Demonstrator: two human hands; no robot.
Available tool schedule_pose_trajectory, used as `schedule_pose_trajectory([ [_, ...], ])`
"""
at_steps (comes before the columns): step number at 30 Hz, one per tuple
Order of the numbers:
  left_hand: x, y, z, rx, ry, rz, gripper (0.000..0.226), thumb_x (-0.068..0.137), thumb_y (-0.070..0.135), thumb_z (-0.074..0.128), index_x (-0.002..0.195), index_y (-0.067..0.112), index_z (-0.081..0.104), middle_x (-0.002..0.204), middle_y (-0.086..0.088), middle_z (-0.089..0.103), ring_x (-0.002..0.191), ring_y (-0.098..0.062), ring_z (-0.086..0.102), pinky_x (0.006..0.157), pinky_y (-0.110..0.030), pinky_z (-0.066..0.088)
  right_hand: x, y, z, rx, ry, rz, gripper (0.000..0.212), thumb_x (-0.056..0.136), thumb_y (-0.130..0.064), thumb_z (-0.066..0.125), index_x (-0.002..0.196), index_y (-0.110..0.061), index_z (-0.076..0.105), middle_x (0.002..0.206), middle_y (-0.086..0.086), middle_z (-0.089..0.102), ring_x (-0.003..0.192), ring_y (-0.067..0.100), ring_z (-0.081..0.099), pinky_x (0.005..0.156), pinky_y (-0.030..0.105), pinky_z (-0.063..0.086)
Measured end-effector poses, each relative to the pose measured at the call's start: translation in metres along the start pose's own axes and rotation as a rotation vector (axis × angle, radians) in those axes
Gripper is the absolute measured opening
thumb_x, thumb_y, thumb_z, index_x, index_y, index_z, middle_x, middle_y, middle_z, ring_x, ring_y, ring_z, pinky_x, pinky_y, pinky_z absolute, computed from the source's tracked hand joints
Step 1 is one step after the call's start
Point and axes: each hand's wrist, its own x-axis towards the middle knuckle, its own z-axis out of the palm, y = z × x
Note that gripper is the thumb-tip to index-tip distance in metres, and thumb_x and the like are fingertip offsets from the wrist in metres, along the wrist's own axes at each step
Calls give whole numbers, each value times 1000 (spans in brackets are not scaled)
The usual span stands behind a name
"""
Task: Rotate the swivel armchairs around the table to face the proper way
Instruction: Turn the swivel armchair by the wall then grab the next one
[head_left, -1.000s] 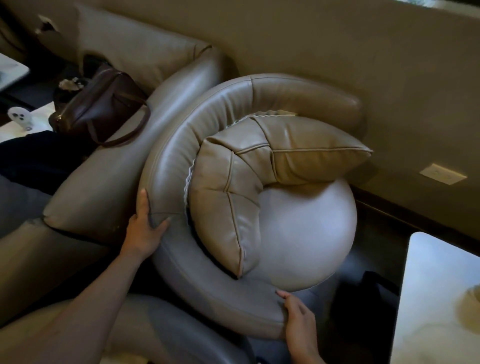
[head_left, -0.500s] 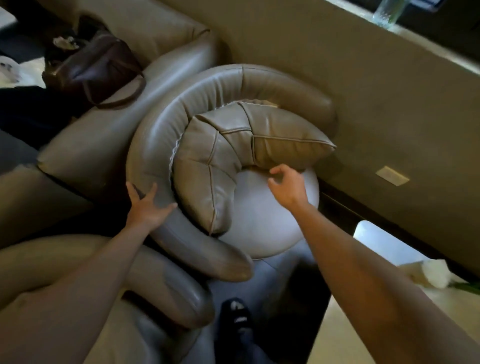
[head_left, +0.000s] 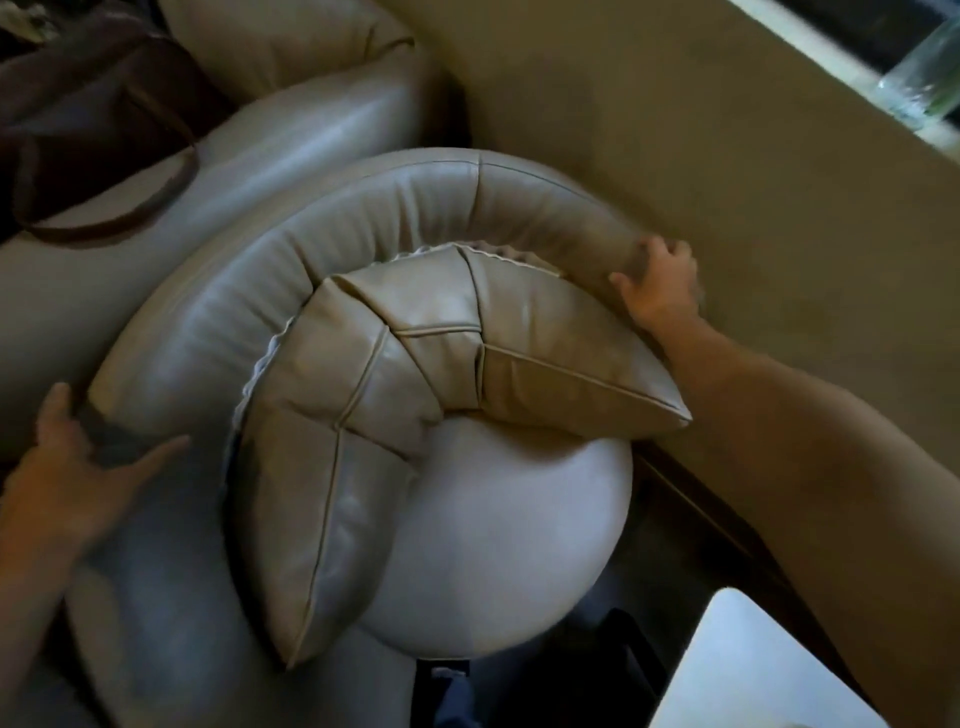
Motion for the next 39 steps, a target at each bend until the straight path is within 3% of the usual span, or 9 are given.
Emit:
schedule_pose_trajectory([
  [2,17,41,-4,53,44,76,134,36,90,72,149,31,29,145,-18,49,130,-45,49,106,-62,41,22,4,3,-62,-52,-58,59,85,-41,75,135,-29,46,137,17,44,125,41,45,101,57,44],
  [4,36,63,-3,186,95,80,131,36,92,68,146,36,23,146,-20,46,129,-50,47,104,-65,42,41,5,8,-83,-93,-87,70,79,-41,81,134,-33,39,134,21,46,122,45,47,100,60,43],
  [7,36,99,-1,301,102,140,118,55,83,71,149,40,15,144,-24,45,125,-53,49,96,-66,44,61,3,21,-207,-173,-135,114,68,-49,88,148,-52,7,138,28,43,123,54,46,101,63,39],
  [10,37,115,5,377,119,222,110,68,71,73,154,42,10,144,-21,45,126,-49,49,96,-64,44,69,14,31,-285,-109,-189,127,68,-54,86,147,-64,-14,145,32,36,125,57,41,103,69,35],
  [15,46,105,11,364,190,238,102,72,69,71,153,45,14,140,-16,52,124,-44,52,94,-62,46,77,33,34,-189,-39,-274,115,76,-48,82,146,-68,-6,139,29,41,119,55,44,105,66,34],
  [21,55,126,24,388,269,281,104,66,72,74,151,47,20,140,-6,60,120,-43,58,90,-58,50,76,64,41,-167,98,-260,109,75,-41,84,152,-59,9,137,27,48,114,49,49,103,57,39],
  [30,84,138,18,338,242,305,103,59,73,77,147,54,27,142,-6,60,124,-40,56,94,-54,52,83,64,46,-89,198,-242,101,69,-29,90,153,-43,35,137,19,48,120,44,39,104,54,42],
  [35,81,132,21,363,268,306,111,57,80,73,148,55,14,144,-5,57,126,-39,55,94,-56,48,74,63,43,-188,158,-277,101,75,-36,85,157,-41,25,144,23,42,123,46,38,105,55,39],
  [39,70,130,17,315,110,330,119,63,64,82,155,43,10,154,-12,42,137,-38,43,105,-57,43,49,46,36,-208,49,-227,99,81,-42,79,158,-38,18,162,27,19,145,49,21,118,56,24],
])
